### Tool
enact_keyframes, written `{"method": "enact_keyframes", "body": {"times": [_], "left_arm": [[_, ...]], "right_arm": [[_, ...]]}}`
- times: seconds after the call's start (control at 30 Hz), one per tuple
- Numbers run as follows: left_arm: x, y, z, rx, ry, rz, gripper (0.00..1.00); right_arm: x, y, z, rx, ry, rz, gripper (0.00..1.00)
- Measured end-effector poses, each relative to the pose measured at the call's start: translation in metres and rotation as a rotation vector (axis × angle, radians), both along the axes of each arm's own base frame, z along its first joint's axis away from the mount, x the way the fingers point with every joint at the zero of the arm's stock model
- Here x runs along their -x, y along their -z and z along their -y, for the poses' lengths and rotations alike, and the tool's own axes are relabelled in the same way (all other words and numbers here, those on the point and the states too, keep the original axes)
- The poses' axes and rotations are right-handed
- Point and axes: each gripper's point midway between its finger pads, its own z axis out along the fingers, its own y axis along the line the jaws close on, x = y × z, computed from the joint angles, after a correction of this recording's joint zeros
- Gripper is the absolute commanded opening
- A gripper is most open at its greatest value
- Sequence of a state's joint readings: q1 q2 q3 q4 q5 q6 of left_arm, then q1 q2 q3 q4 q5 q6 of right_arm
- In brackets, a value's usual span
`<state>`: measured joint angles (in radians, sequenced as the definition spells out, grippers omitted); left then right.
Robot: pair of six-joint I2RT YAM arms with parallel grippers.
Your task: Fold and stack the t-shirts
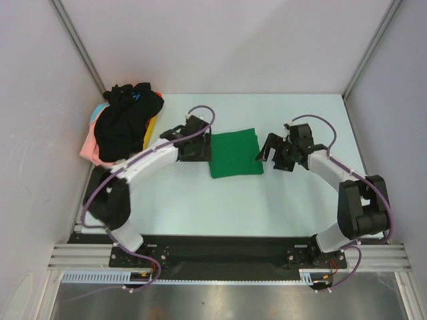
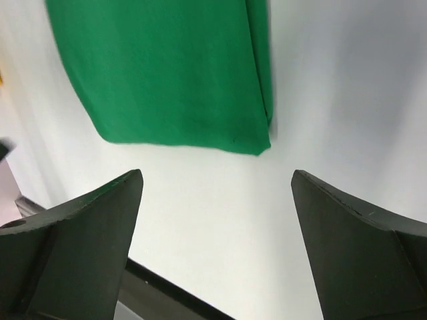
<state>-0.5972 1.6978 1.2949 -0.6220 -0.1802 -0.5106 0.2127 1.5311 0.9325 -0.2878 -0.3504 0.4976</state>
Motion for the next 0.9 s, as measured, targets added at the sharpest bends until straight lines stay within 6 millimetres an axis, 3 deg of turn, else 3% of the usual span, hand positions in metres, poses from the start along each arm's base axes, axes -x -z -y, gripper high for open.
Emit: {"method": "enact_keyframes", "body": {"times": [0.13, 0.23, 0.3, 0.5, 0.67, 0.7, 0.87, 0.9], "left_arm": [[0.015, -0.085, -0.022, 0.051, -0.006, 0.172, 0.75], [0.039, -0.122, -0.039, 0.105, -0.001, 0.269, 0.75], [0.062, -0.126, -0.055, 0.122, 0.003, 0.301, 0.76], [0.119, -0.095, -0.094, 0.12, 0.003, 0.302, 0.81], [0.138, -0.11, -0.115, 0.162, -0.029, 0.412, 0.89], [0.139, -0.116, -0.118, 0.173, -0.037, 0.441, 0.89], [0.137, -0.125, -0.122, 0.182, -0.059, 0.485, 0.88], [0.136, -0.122, -0.121, 0.174, -0.059, 0.474, 0.87]], "right_arm": [[-0.032, -0.018, 0.01, 0.015, 0.015, 0.053, 0.98], [-0.064, -0.012, 0.014, 0.009, 0.012, 0.051, 0.95], [-0.078, 0.001, 0.017, 0.008, 0.005, 0.027, 0.92], [-0.106, 0.03, 0.011, -0.018, -0.027, -0.031, 0.8], [-0.124, 0.046, -0.003, -0.058, -0.052, -0.051, 0.7], [-0.128, 0.046, -0.008, -0.064, -0.061, -0.042, 0.54], [-0.132, 0.058, -0.038, -0.111, -0.119, -0.043, 0.33], [-0.132, 0.059, -0.043, -0.119, -0.128, -0.041, 0.2]]}}
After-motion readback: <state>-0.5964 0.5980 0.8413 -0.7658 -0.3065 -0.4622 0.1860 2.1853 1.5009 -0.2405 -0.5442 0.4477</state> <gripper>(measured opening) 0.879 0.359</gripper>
